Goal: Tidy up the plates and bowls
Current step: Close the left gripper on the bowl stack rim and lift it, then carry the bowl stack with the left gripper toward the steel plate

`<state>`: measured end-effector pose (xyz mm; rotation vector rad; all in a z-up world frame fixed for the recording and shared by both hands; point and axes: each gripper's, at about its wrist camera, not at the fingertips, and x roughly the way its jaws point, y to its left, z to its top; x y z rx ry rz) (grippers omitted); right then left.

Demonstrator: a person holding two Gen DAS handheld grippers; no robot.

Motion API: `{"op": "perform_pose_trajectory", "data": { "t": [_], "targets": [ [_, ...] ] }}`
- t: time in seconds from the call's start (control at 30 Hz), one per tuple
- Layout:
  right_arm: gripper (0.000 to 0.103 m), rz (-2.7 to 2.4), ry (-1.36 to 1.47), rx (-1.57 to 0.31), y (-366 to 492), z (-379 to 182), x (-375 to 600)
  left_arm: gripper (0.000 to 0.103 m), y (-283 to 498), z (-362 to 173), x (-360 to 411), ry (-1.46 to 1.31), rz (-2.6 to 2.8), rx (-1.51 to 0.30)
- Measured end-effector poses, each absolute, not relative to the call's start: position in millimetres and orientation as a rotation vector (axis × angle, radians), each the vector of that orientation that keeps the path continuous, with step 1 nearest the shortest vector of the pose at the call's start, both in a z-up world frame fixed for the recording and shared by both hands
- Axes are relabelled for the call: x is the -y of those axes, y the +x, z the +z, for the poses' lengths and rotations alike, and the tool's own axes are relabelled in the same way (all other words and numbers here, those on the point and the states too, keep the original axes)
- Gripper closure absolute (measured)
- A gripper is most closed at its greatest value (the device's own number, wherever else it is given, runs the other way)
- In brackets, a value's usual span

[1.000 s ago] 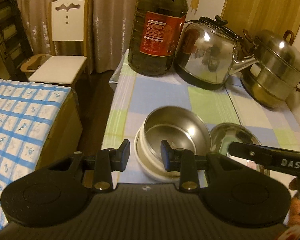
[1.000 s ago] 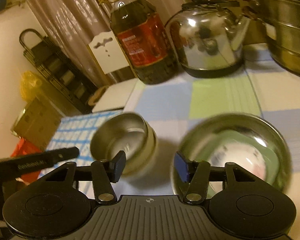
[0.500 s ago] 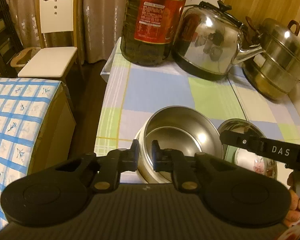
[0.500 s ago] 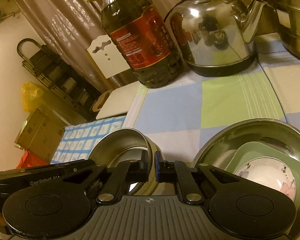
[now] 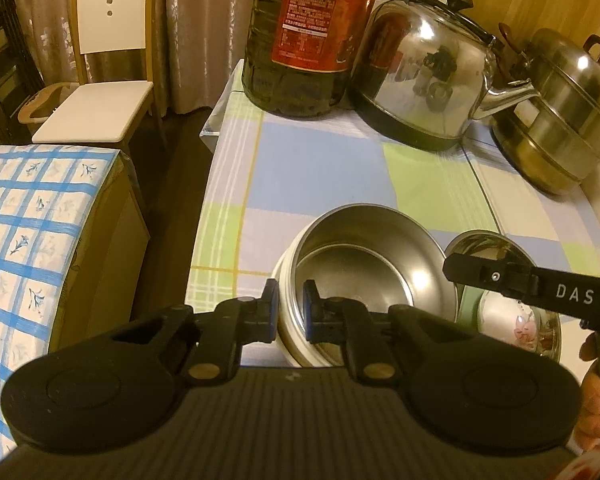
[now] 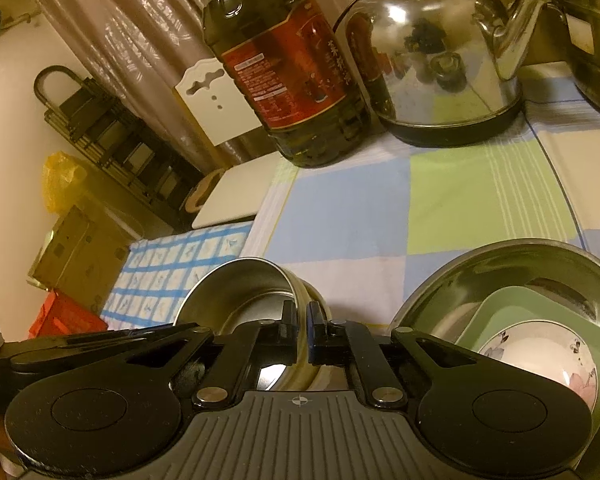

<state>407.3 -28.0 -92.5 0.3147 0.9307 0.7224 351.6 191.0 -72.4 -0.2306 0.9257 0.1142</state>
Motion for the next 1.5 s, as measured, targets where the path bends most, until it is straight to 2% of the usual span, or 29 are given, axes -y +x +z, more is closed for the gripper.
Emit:
{"op": "perform_pose_trajectory", "data": {
  "t": [0.07,0.13,0.17,0.2,0.23,0.27,0.63,0.67,0.73,0.9,1.5],
  "targets": [
    [0.097,0.722,0.314,-0.945,409,-93,28,0.089,352,-72,-193,-0.248,0.120,-0.934],
    [0.094,0.719,0.304,-0.949,410,-92,27,0.082,351,-71,-195,-0.266,0.115,-0.934],
    [0.089,0.715,0.293,-0.950,411,-92,27,0.075,351,-71,-195,-0.271,0.115,-0.935],
    [0.073,0.712,0.283,-0.952,411,-92,26,0.071,352,-71,-195,-0.274,0.117,-0.939],
    [0.058,0.712,0.278,-0.953,411,-93,25,0.071,353,-72,-195,-0.274,0.116,-0.940],
    [0.056,0.711,0.278,-0.955,412,-95,24,0.071,355,-74,-195,-0.272,0.115,-0.945],
    [0.057,0.699,0.268,-1.041,419,-118,8,0.072,365,-92,-195,-0.294,0.102,-0.986],
    [0.058,0.700,0.266,-1.044,419,-119,8,0.072,365,-93,-196,-0.300,0.101,-0.987],
    [0.070,0.701,0.267,-1.063,421,-121,6,0.075,365,-94,-198,-0.303,0.102,-0.991],
    [0.075,0.680,0.253,-1.075,421,-120,4,0.075,364,-96,-199,-0.307,0.097,-0.992],
    [0.077,0.674,0.234,-1.182,379,-115,31,0.075,305,-93,-167,-0.300,0.058,-1.049]
  ]
}}
